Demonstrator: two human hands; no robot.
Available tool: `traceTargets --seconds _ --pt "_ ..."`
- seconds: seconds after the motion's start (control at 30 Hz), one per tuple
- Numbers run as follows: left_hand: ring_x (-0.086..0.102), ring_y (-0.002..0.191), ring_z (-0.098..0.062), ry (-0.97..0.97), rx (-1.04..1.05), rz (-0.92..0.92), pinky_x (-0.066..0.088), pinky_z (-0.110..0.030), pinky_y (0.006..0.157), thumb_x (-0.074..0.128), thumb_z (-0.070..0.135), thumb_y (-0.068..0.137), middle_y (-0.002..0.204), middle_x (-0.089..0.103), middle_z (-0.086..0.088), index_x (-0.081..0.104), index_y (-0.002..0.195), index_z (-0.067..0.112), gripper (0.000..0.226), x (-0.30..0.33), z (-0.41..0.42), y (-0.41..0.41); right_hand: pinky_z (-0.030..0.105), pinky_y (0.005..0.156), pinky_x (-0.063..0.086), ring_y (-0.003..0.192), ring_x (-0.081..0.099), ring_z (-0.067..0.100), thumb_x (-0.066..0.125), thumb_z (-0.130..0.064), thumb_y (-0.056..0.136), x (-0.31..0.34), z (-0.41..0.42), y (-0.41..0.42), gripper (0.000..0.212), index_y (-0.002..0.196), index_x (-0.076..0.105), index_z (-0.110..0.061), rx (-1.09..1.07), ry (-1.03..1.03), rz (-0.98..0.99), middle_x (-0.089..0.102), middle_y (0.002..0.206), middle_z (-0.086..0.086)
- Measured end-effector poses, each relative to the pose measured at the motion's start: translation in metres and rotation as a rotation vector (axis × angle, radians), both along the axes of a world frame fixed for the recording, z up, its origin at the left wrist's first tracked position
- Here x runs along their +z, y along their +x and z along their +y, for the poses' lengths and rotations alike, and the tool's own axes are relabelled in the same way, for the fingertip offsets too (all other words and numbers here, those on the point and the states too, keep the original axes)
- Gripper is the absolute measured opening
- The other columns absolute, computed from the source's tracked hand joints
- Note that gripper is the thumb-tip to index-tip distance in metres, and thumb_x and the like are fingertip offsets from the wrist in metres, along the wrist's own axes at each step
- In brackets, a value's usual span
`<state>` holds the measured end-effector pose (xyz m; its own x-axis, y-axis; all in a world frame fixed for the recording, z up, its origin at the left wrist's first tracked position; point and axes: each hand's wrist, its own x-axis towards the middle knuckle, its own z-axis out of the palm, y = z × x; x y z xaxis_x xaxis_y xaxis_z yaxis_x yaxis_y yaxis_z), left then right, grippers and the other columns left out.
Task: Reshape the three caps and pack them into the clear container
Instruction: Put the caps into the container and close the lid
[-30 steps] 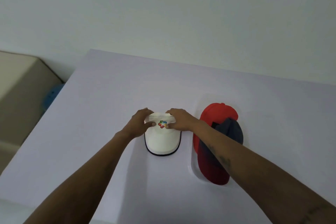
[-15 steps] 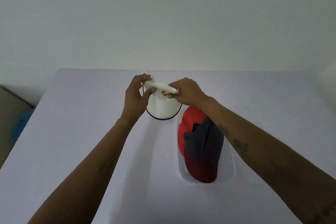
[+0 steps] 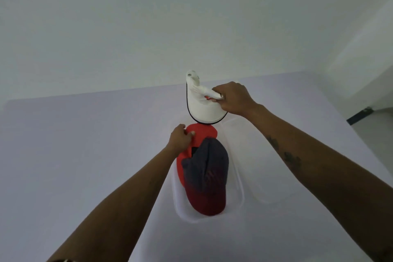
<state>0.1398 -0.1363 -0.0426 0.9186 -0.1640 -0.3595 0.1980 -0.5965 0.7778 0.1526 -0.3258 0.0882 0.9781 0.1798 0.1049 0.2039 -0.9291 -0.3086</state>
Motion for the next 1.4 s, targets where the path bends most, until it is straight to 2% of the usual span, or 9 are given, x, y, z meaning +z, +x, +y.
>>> traceTargets --seconds 0.1,0.2,0.37,0.57,0.8,1.1,1.17,1.3,1.4 --pt "0.058 0.085 -0.027 -0.107 0.06 0.034 0.048 -0.034 0.072 0.059 0.013 0.089 0.089 0.061 -0.011 0.057 0.094 0.002 0.012 -0.001 0.0 0.0 0.033 0.061 0.045 0.078 0.065 0.028 0.055 -0.009 0.082 -0.009 -0.001 0.001 0.019 0.089 0.072 -0.016 0.02 -0.025 -0.021 0.073 0.082 0.005" --pt "0.048 0.069 -0.015 -0.249 -0.054 0.14 0.04 -0.023 0.059 0.058 0.012 0.091 0.075 0.052 -0.002 0.047 0.079 0.012 0.016 0.011 0.014 -0.002 0.031 0.059 0.038 0.073 0.062 0.032 0.056 -0.007 0.081 -0.014 0.001 0.005 0.014 0.081 0.069 -0.012 0.009 -0.028 -0.035 0.07 0.076 0.007" --pt "0.042 0.066 -0.008 -0.393 -0.328 0.2 0.036 -0.021 0.062 0.057 0.015 0.092 0.071 0.045 0.006 0.039 0.073 0.02 0.027 0.031 0.04 -0.015 0.028 0.057 0.032 0.068 0.06 0.028 0.057 -0.005 0.08 -0.017 0.006 0.004 0.013 0.077 0.068 -0.012 0.103 -0.041 -0.005 0.068 0.071 0.005" --pt "0.052 0.083 -0.013 -0.391 -0.388 0.176 0.046 -0.026 0.073 0.055 0.031 0.085 0.088 0.055 0.004 0.046 0.086 0.02 0.014 0.037 0.046 -0.035 0.037 0.068 0.046 0.061 0.052 0.021 0.052 0.0 0.076 -0.013 0.016 -0.003 0.021 0.077 0.067 -0.016 0.235 -0.129 0.124 0.067 0.069 0.002" --pt "0.054 0.094 -0.026 -0.376 -0.388 0.136 0.049 -0.055 0.091 0.056 0.031 0.086 0.106 0.057 -0.023 0.045 0.105 -0.004 0.042 0.034 0.047 -0.046 0.026 0.056 0.022 0.06 0.048 0.02 0.052 0.0 0.076 0.009 0.03 -0.017 0.029 0.058 0.049 -0.023 0.322 -0.261 0.161 0.056 0.061 -0.003" --pt "0.047 0.065 0.002 -0.41 -0.391 0.147 0.041 -0.014 0.063 0.053 0.011 0.095 0.072 0.048 0.015 0.04 0.076 0.019 0.024 0.03 0.045 -0.051 0.022 0.055 0.036 0.061 0.057 0.012 0.069 -0.013 0.08 -0.009 0.028 -0.018 0.026 0.065 0.064 -0.034 0.267 -0.021 0.412 0.062 0.064 -0.012" --pt "0.052 0.066 0.004 -0.406 -0.399 0.161 0.044 -0.013 0.063 0.051 0.008 0.096 0.072 0.051 0.02 0.043 0.078 0.022 0.024 0.026 0.043 -0.054 0.026 0.059 0.04 0.067 0.062 0.018 0.07 -0.013 0.08 -0.027 0.028 -0.017 0.005 0.08 0.072 -0.017 0.259 0.022 0.463 0.07 0.074 -0.003" --pt "0.051 0.065 0.005 -0.386 -0.423 0.172 0.042 -0.012 0.063 0.05 0.006 0.096 0.066 0.052 0.024 0.043 0.076 0.024 0.028 0.02 0.041 -0.062 0.031 0.066 0.044 0.075 0.062 0.018 0.07 -0.012 0.081 -0.057 0.03 -0.016 0.01 0.09 0.071 -0.008 0.248 0.017 0.508 0.07 0.084 0.001" --pt "0.054 0.064 0.005 -0.396 -0.431 0.165 0.043 -0.012 0.06 0.049 0.002 0.096 0.065 0.048 0.006 0.043 0.076 0.026 0.032 0.02 0.042 -0.064 0.037 0.074 0.051 0.084 0.066 0.021 0.071 -0.014 0.08 -0.069 0.03 -0.018 0.016 0.096 0.073 -0.013 0.237 0.02 0.509 0.073 0.092 0.004"
